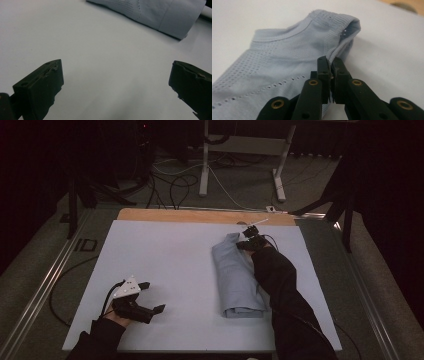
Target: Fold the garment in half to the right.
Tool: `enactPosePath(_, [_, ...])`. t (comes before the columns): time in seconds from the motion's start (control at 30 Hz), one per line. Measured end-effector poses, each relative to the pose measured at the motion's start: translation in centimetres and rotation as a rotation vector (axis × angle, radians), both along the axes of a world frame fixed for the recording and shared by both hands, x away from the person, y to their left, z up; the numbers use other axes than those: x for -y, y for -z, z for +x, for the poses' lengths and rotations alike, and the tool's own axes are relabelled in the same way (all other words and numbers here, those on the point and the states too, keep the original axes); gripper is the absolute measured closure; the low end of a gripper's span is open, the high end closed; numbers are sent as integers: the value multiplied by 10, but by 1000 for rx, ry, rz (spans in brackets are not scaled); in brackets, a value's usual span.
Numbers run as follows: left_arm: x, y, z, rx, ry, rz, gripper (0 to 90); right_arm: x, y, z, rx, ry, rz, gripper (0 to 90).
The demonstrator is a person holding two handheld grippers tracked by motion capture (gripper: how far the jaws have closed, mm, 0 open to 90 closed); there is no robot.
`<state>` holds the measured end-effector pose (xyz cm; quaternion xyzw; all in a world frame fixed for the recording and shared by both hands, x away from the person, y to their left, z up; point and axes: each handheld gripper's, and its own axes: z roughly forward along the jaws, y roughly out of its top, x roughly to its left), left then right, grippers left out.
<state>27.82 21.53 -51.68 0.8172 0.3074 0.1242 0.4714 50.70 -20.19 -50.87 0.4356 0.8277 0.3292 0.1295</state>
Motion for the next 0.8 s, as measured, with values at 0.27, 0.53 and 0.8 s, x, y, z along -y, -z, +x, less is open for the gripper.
enactPosePath(0.27, [-4, 1, -1, -1, -2, -2, 8, 1, 7, 1, -30, 14, -28, 846])
enactPosePath(0.53, [-7, -2, -2, 5, 5, -5, 8, 5, 4, 2, -33, 28, -20, 660])
enactPosePath(0.8, [-11, -3, -2, -5, 5, -5, 8, 8, -17, -11, -11, -29, 40, 336])
